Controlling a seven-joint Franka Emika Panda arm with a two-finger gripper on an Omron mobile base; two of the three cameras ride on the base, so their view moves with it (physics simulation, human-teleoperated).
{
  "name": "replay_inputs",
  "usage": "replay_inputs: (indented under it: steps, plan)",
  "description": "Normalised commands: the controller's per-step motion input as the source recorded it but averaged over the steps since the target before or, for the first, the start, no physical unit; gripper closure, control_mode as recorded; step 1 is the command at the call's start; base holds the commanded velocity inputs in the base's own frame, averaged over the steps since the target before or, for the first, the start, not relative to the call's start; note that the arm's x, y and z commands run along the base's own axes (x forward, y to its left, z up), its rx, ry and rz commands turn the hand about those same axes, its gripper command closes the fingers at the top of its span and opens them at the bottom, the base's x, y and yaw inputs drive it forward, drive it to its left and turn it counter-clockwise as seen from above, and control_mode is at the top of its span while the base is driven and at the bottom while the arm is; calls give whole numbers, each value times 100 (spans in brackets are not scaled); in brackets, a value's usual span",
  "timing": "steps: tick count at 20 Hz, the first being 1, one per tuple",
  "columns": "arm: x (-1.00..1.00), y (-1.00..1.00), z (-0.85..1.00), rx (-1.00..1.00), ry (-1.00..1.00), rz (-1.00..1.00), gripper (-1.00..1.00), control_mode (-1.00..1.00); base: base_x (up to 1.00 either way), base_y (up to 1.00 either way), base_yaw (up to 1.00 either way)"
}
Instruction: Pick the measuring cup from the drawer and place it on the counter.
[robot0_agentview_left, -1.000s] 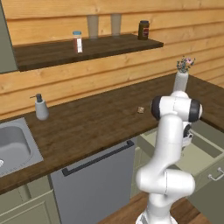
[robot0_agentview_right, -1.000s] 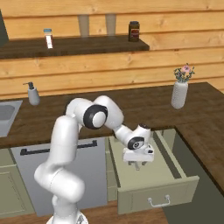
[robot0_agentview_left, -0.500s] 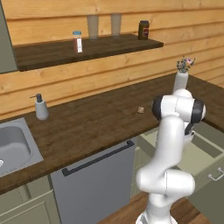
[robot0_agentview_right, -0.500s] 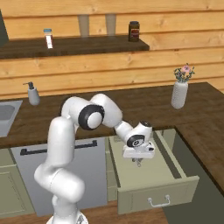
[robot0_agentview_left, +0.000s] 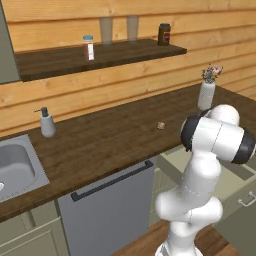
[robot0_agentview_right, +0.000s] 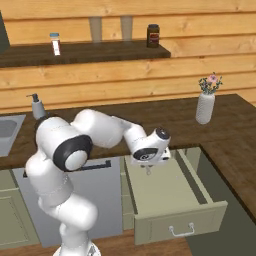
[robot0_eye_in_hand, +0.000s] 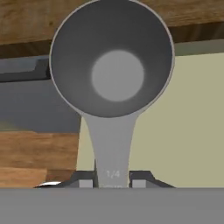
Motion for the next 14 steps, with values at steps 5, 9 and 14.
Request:
replay_inputs:
  steps: [5,9,14]
  plan:
    - [4,100,99,-2,-28,-11,100,-100,0,0,0]
    - [47,100,54,-18,0,0,100,-100,0,0,0]
    - [61,100,20,-34,45,0,100,-100,0,0,0]
